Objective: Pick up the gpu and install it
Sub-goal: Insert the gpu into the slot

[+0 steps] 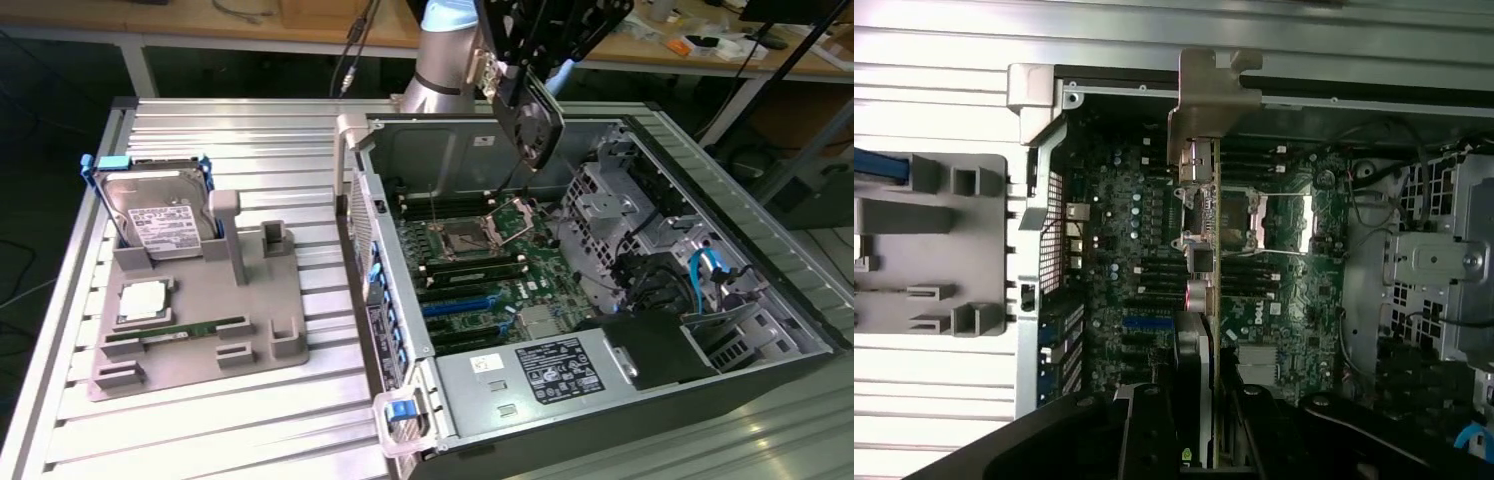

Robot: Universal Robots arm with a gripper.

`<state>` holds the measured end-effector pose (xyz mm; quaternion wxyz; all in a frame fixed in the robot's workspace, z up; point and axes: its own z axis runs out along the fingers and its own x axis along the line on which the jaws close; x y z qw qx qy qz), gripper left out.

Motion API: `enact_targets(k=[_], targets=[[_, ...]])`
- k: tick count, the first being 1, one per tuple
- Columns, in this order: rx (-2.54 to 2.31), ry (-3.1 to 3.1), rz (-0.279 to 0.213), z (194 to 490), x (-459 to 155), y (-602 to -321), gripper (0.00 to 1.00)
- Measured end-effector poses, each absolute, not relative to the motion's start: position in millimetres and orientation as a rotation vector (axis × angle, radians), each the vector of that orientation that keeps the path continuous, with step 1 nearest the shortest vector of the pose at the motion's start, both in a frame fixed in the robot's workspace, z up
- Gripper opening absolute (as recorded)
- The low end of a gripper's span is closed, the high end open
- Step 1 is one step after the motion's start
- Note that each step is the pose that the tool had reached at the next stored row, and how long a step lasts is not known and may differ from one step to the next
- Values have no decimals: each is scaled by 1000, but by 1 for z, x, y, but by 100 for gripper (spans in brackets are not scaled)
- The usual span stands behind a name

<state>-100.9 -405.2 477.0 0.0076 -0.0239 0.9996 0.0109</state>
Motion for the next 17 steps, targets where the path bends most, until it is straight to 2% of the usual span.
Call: enact_targets(k=[17], targets=[[-142, 3124, 34, 475, -69, -405, 27]])
